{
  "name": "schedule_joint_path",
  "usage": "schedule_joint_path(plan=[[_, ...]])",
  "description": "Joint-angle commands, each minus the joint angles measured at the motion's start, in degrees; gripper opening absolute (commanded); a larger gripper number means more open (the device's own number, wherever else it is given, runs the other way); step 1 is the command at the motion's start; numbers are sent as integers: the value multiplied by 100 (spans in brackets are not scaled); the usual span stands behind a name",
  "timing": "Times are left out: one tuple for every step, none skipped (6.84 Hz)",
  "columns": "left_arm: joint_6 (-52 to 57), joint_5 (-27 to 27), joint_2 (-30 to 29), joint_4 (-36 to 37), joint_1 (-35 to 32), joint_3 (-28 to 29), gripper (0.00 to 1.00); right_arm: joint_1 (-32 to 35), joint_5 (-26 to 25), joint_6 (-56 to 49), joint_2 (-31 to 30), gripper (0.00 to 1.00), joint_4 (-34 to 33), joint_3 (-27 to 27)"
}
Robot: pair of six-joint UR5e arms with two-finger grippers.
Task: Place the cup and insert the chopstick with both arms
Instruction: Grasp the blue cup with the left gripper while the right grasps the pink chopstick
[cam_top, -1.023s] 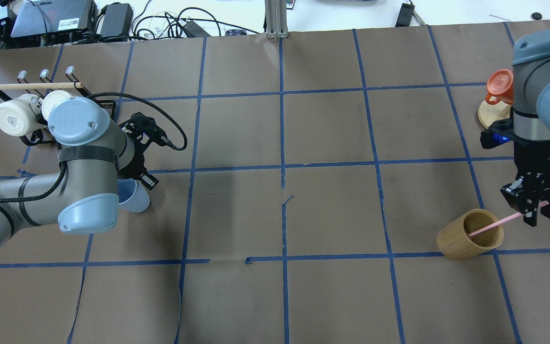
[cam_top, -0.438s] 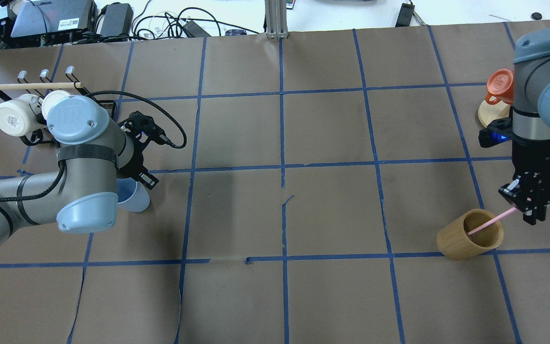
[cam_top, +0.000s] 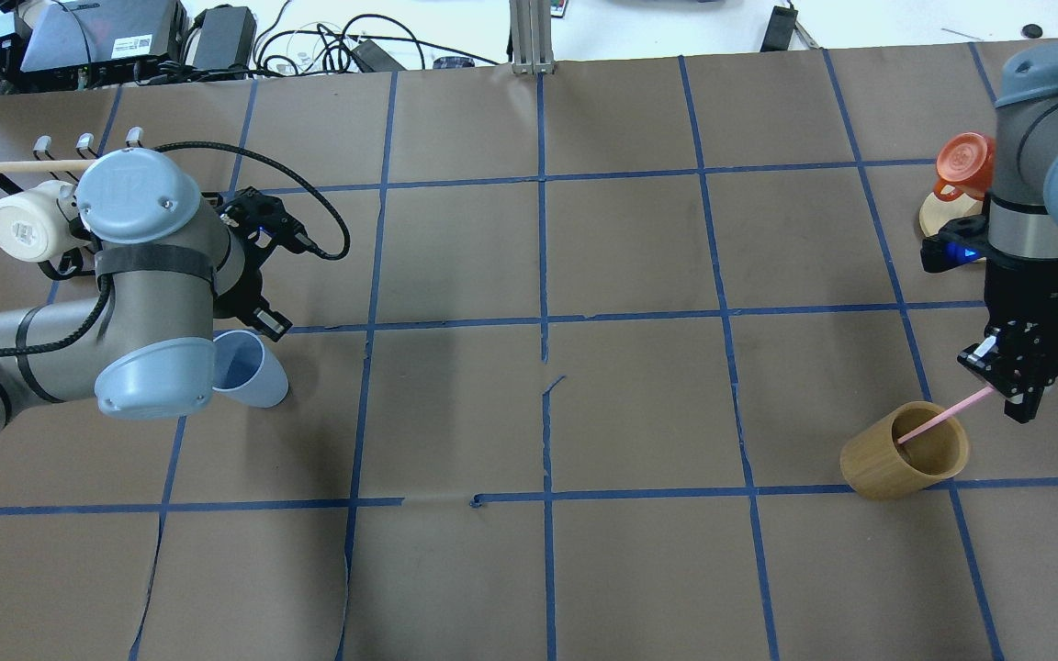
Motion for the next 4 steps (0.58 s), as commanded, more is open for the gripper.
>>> schedule_joint_path(plan=[[-458, 672, 69, -216, -57, 63, 37, -7, 113, 9, -20, 2, 171, -55], [-765, 710, 95, -207, -57, -33, 37, 1, 235, 96, -38, 2, 293, -73], [-1056, 545, 113, -120, -49, -173, 37, 1, 236, 115, -29, 2, 556, -238], [-1337, 378, 113, -137, -31, -174, 37, -7, 245, 115, -29, 0, 863, -458]])
